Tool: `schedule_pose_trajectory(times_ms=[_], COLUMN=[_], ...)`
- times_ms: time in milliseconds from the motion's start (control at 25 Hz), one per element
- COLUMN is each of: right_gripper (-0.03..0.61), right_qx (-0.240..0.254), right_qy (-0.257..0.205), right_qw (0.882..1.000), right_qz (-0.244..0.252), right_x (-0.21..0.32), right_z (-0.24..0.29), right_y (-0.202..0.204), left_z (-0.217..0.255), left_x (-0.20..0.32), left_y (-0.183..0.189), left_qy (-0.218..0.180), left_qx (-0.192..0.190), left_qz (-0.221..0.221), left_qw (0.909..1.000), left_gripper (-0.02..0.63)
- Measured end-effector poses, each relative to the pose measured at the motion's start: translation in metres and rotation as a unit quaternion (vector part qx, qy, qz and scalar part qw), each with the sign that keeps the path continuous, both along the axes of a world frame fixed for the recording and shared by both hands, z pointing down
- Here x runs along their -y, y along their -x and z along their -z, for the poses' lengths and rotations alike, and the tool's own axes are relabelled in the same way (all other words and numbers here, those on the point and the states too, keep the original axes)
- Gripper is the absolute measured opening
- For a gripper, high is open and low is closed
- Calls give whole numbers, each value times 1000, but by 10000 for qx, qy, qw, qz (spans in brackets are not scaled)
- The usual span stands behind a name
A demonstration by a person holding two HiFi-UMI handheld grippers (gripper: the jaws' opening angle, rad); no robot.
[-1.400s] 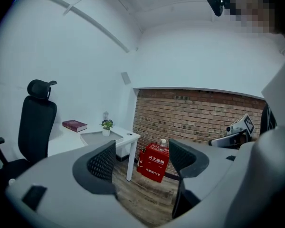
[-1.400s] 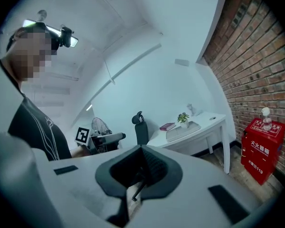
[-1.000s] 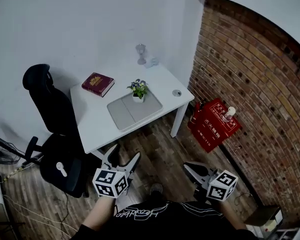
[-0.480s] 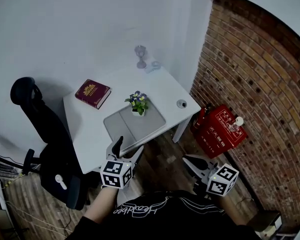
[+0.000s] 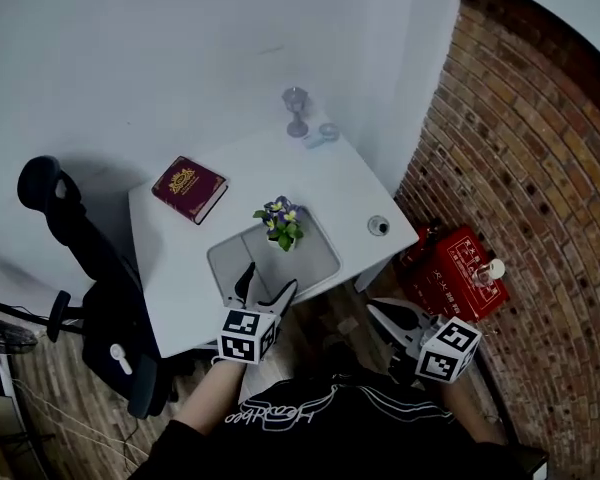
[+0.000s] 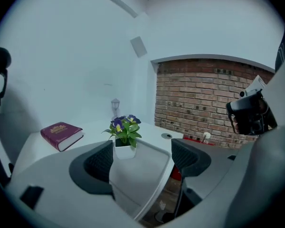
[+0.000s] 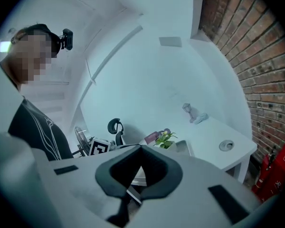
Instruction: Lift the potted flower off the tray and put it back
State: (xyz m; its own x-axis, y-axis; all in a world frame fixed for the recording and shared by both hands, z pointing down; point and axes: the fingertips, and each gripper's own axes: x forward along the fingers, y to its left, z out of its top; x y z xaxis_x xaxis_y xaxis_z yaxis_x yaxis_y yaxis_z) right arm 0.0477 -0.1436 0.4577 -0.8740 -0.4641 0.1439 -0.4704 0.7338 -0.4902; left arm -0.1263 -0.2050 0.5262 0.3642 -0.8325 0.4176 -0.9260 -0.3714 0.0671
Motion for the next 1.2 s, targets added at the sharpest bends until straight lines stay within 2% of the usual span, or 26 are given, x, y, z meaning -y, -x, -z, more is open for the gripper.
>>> schedule_pose_trajectory(times_ms=[320, 480, 720, 1040, 1200], right_gripper=[-2, -2, -2, -2, -2], right_qx=[60, 8, -12, -215, -310], right_qy=[-116, -137, -175, -142, -118], right_qw=[9981, 9964, 9928, 9875, 9850], right_qz=[598, 840, 1187, 1555, 1694], right_x=[87, 116, 147, 167, 170], right_z=[13, 11, 6, -5, -12], right_y=[8, 9, 10, 22, 24], left_z=[-41, -59, -77, -93, -95], left_x=[58, 80, 98, 113, 115], left_y=[1, 5, 9, 9, 7], left_qy=[513, 627, 746, 902, 877], left_qx=[48, 293, 372, -6, -34], left_qz=[405, 581, 840, 978, 934], left_qw=[9978, 9959, 9930, 9911, 9918], left_gripper=[379, 379, 379, 377, 376])
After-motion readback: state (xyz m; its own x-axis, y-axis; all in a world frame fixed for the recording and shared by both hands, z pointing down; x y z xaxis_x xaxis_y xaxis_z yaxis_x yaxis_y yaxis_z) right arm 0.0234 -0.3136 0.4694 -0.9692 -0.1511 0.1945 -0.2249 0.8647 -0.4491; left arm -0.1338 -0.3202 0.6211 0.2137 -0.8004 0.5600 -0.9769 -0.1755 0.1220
